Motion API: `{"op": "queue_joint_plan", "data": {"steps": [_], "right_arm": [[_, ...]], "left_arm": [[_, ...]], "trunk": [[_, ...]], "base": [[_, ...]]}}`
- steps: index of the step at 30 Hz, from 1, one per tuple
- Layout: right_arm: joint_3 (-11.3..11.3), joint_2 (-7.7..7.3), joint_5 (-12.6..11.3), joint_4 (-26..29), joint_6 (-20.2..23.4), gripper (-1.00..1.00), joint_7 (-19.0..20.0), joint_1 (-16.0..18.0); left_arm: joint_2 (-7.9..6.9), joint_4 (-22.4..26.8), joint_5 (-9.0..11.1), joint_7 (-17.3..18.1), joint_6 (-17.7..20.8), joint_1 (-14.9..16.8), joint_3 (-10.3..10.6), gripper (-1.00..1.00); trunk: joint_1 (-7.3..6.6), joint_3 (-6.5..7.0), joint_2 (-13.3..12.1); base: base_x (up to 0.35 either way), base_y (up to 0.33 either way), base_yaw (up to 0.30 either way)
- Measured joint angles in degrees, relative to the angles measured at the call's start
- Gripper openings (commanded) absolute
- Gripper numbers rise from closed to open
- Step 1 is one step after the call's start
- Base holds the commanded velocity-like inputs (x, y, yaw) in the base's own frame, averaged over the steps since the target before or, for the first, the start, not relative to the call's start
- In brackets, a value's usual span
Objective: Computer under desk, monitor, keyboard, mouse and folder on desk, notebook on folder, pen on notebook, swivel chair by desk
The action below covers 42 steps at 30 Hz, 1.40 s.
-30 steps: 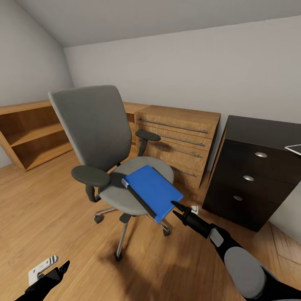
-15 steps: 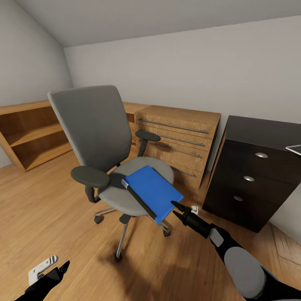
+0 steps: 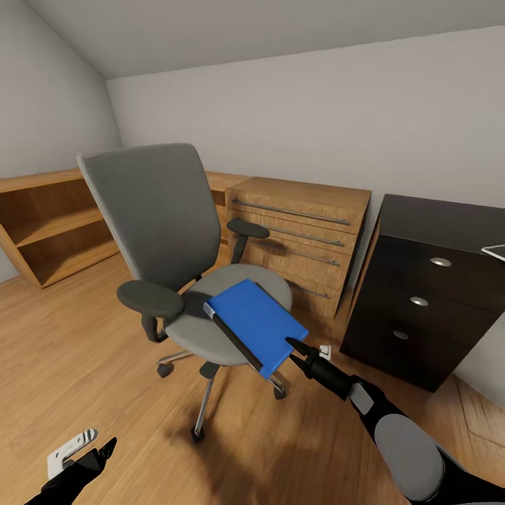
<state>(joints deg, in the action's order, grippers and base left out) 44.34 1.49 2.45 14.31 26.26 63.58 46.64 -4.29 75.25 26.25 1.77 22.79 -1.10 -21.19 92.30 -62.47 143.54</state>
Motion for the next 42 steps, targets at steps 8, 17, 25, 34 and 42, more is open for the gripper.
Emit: {"op": "queue_joint_plan", "data": {"steps": [8, 17, 25, 34, 42], "right_arm": [[0.0, 0.01, 0.0, 0.0, 0.0, 1.0, -0.1, 0.0], [0.0, -0.03, 0.0, 0.0, 0.0, 1.0, -0.1, 0.0], [0.0, 0.01, 0.0, 0.0, 0.0, 1.0, -0.2, 0.0], [0.5, 0.04, -0.3, 0.0, 0.1, -1.0, -0.2, 0.0], [0.3, 0.04, -0.1, 0.0, 0.1, -1.0, -0.2, 0.0]], "left_arm": [[0.04, 0.0, 0.0, 0.0, 0.0, 0.0, -0.6, 1.0], [-0.01, 0.0, 0.0, 0.1, 0.0, 0.0, -0.8, 1.0], [-0.01, 0.0, 0.0, 0.0, 0.0, 0.0, -0.8, 1.0], [-0.08, 0.0, 0.0, 0.1, 0.0, 0.0, -0.8, 1.0], [-0.11, 0.0, 0.0, 0.1, 0.1, 0.0, -1.8, 1.0]], "trunk": [[-0.02, 0.0, 0.0], [0.0, 0.0, 0.0], [0.0, 0.0, 0.0], [0.0, 0.0, 0.0], [0.0, 0.0, 0.0]], "base": [[0.078, 0.058, 0.0], [0.054, 0.033, 0.0], [0.007, 0.004, 0.0], [0.001, 0.0, 0.0], [0.0, 0.0, 0.0]]}}
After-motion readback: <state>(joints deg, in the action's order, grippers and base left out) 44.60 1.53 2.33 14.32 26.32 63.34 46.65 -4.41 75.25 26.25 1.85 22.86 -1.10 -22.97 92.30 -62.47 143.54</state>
